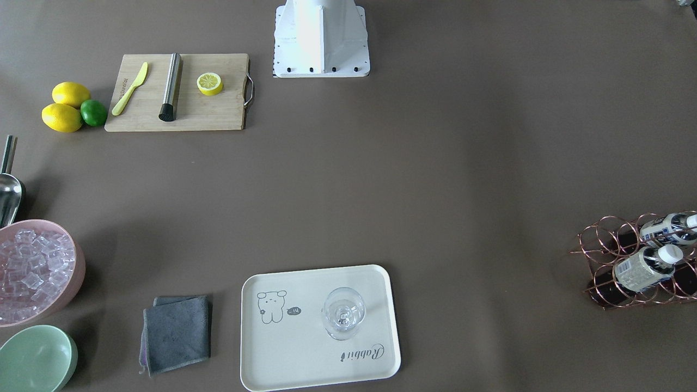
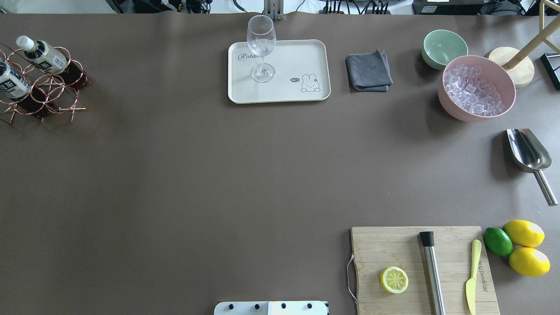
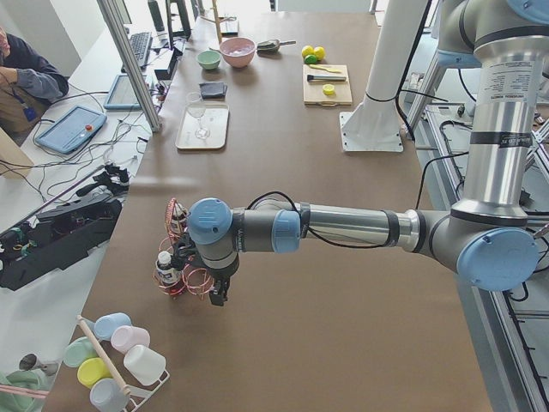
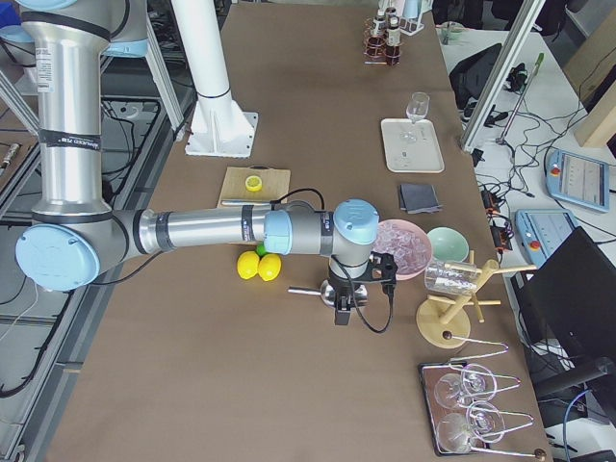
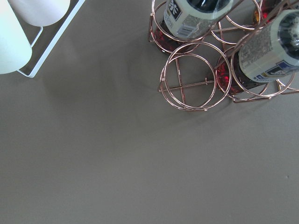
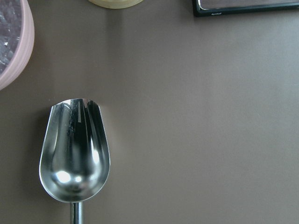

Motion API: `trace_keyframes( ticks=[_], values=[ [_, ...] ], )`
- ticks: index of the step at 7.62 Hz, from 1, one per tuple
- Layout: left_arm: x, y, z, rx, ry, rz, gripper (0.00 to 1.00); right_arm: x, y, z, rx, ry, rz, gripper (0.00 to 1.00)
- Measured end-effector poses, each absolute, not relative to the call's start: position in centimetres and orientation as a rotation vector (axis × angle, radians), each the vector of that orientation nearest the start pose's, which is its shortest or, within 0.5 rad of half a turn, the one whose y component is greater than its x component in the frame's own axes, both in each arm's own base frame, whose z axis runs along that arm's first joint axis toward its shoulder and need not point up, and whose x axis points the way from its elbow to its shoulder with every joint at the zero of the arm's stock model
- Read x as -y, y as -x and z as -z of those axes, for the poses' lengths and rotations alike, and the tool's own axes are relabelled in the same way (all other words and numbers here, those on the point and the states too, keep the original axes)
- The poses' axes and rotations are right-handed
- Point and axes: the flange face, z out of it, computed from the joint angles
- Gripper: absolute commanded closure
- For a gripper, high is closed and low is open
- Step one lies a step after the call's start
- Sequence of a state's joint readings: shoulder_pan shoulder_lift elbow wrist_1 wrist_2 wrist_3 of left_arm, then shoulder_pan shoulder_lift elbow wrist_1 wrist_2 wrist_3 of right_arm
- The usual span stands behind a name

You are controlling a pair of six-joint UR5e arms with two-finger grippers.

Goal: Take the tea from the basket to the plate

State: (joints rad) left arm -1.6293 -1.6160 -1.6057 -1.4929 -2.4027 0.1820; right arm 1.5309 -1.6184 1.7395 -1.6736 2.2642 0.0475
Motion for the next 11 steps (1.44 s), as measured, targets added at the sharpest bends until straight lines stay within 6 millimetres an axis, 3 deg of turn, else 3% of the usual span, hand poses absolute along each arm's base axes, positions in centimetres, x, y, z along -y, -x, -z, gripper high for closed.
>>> trace_keyframes(
  ticks=[5, 11],
  values=[
    [50.2, 8.9, -62.2, -0.825, -0.104, -0.12, 0.02, 47.3, -5.1, -61.4, 0.695, 0.011, 0.0, 0.0],
    [50.6, 9.0, -59.2, -0.81, -0.173, -0.177, 0.02, 47.3, -5.1, -61.3, 0.695, 0.01, 0.0, 0.0]
  ],
)
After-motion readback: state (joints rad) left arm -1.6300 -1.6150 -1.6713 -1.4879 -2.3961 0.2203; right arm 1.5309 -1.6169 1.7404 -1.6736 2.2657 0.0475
